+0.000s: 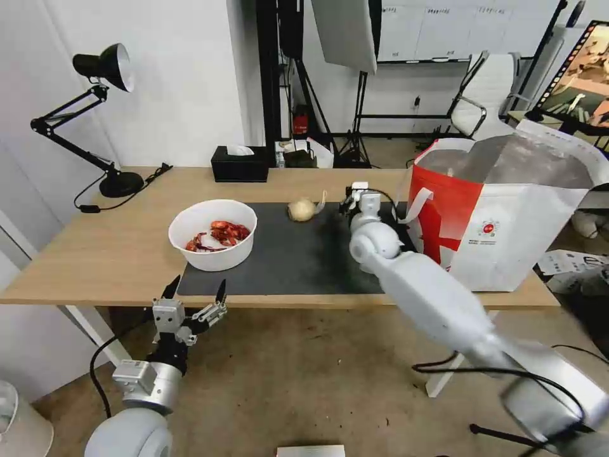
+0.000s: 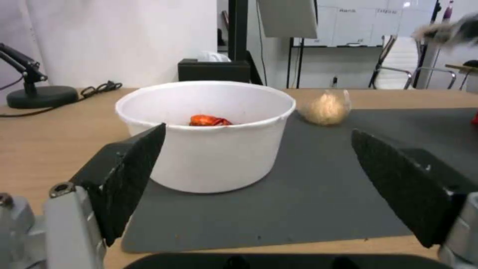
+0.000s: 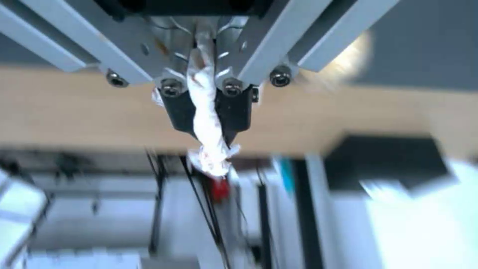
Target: Pick up the trash from the table and place it into the takeout bag.
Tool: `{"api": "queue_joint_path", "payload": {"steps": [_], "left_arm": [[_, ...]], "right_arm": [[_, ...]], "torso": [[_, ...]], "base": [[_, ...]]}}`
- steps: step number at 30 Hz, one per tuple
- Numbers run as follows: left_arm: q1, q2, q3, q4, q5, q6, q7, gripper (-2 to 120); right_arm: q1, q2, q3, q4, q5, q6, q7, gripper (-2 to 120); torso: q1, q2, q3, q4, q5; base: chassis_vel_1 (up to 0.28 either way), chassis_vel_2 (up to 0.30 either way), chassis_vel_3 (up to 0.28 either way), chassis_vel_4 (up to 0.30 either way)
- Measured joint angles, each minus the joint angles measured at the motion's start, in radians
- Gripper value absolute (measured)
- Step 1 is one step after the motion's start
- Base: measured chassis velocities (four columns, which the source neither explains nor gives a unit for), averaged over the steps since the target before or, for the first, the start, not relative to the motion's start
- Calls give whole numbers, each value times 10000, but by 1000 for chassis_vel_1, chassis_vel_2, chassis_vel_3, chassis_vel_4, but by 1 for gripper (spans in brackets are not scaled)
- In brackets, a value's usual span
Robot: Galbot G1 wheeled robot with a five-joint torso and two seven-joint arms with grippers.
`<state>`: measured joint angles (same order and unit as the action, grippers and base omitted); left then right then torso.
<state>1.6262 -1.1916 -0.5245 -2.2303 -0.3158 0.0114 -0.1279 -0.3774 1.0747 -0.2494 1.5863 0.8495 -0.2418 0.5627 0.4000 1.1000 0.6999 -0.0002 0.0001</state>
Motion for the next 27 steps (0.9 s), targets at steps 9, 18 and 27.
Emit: {"api": "queue_joint_path", "payload": {"steps": [9,18,27], "left_arm": [[129,147,-2,-173,-1,-89,-2,100],[214,170,213,-297,44,-88,177,100],[191,166,395,-352,66,-43,178,100]], "right_arm": [[-720,-2050,1680,3128,397,-18,350,0],[-662,-3692,2889,3370,1211,-1185,2341,0],[-990,-4078,3269,3262,2192,-2079,3023,10]], "torso": [[-1,0,-1,2,1],[-1,0,0,-1,2],[0,0,1,2,1]], "base": [[0,0,0,0],[0,0,0,0],[0,0,0,0]]}}
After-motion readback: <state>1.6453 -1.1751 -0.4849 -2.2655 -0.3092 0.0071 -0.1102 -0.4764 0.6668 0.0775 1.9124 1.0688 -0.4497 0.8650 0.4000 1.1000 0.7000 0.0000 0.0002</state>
